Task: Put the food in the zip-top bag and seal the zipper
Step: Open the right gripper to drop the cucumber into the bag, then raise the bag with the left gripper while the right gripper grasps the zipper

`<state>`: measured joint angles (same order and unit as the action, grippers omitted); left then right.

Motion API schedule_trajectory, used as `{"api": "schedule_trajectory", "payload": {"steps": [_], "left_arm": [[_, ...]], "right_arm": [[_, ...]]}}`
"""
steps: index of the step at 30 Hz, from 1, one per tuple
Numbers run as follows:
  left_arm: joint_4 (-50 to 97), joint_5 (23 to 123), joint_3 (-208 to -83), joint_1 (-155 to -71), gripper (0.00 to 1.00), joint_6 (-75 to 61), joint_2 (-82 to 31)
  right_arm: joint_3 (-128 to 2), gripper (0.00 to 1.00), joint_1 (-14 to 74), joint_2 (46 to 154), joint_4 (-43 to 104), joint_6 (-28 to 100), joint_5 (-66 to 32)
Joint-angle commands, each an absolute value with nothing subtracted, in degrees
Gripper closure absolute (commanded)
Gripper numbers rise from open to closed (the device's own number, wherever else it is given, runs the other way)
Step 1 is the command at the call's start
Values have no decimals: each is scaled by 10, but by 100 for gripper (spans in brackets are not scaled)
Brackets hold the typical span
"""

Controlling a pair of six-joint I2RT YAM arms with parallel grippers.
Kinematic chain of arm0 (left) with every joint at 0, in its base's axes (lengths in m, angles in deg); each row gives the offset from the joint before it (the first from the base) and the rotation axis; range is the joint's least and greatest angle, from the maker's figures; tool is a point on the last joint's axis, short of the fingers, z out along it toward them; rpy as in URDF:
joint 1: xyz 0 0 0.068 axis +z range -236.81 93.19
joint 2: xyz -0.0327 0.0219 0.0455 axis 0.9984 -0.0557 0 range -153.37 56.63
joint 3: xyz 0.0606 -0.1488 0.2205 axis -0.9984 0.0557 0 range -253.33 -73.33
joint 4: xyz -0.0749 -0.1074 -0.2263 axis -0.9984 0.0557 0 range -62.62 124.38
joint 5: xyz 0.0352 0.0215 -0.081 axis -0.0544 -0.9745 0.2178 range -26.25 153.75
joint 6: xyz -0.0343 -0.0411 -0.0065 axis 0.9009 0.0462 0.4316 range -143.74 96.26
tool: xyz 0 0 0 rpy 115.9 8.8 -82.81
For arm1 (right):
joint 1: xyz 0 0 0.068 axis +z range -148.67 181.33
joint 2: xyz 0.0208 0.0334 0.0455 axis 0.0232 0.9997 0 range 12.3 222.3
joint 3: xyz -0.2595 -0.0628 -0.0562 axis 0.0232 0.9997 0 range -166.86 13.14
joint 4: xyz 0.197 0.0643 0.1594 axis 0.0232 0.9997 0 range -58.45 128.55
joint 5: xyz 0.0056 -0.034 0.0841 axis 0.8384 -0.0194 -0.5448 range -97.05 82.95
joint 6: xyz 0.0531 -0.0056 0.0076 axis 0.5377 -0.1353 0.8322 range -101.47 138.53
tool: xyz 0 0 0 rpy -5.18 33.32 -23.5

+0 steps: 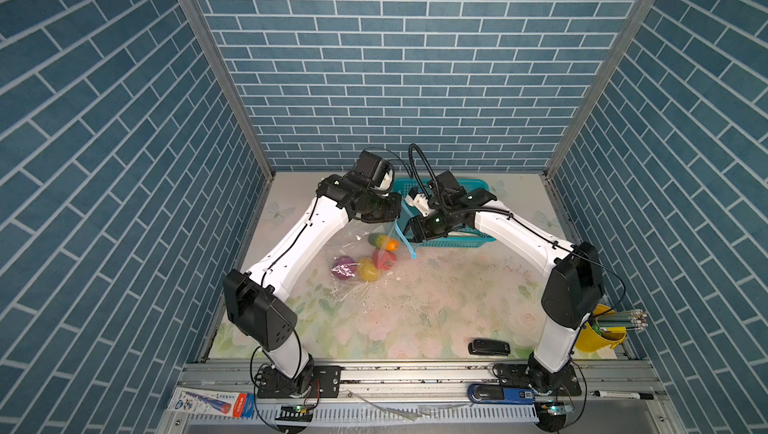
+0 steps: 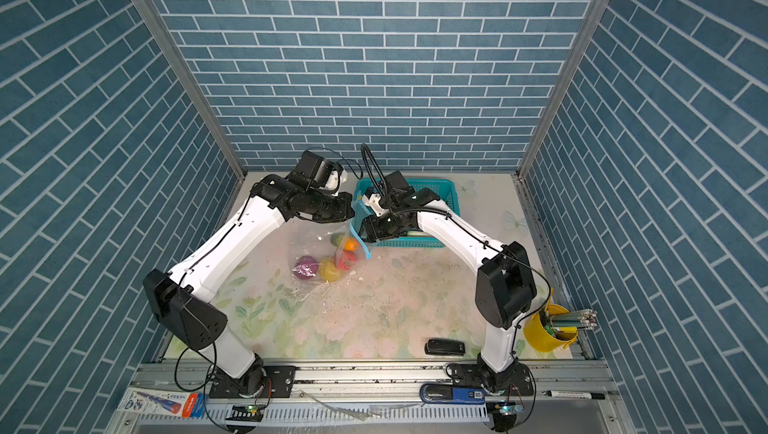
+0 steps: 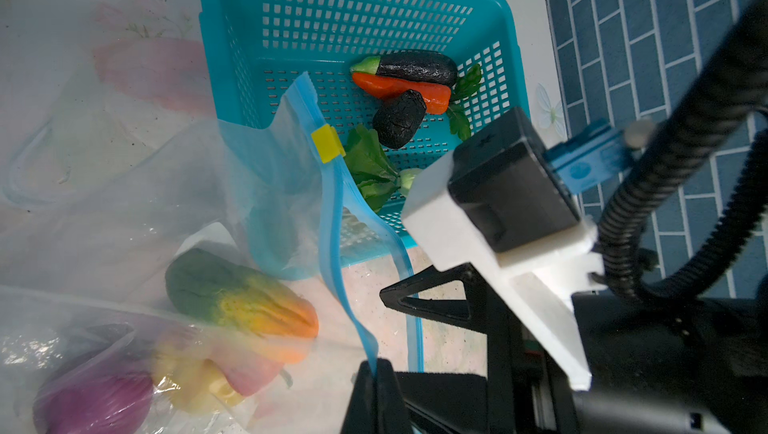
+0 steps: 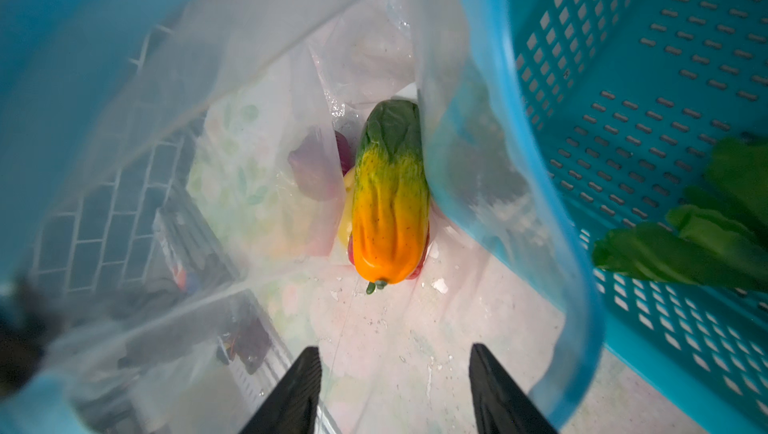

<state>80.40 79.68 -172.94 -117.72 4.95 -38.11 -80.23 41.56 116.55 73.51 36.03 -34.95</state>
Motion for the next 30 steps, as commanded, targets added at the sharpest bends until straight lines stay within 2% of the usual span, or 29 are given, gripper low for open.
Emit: {"api": "schedule_trajectory", "payload": {"steps": [1,10,15,19,24,27,30], "left_arm": [[801,792,-1729,-1172,100,45,-368],[799,787,-1720,-1167,100,46,-358],[795,790,-1715,-1166,100,46,-356],[792,793,-1711,-1165,100,47,-357],[793,794,-1712,-1164,100,47,-356],[794,794,-1711,-1163,100,46,-355],[796,793,-1712,-1163,100,45,-355]], "right_arm": [[-828,42,419,1151,743,340,-336],[-833,39,393,1120,795,404,-219],[-802,38,372,1121,778,476,-245],[-809,51,372,1150,773,489,-279],[-823,57,372,1168,774,487,-301],[-830,57,372,1182,774,487,-320],[-835,64,372,1194,774,486,-337]]}}
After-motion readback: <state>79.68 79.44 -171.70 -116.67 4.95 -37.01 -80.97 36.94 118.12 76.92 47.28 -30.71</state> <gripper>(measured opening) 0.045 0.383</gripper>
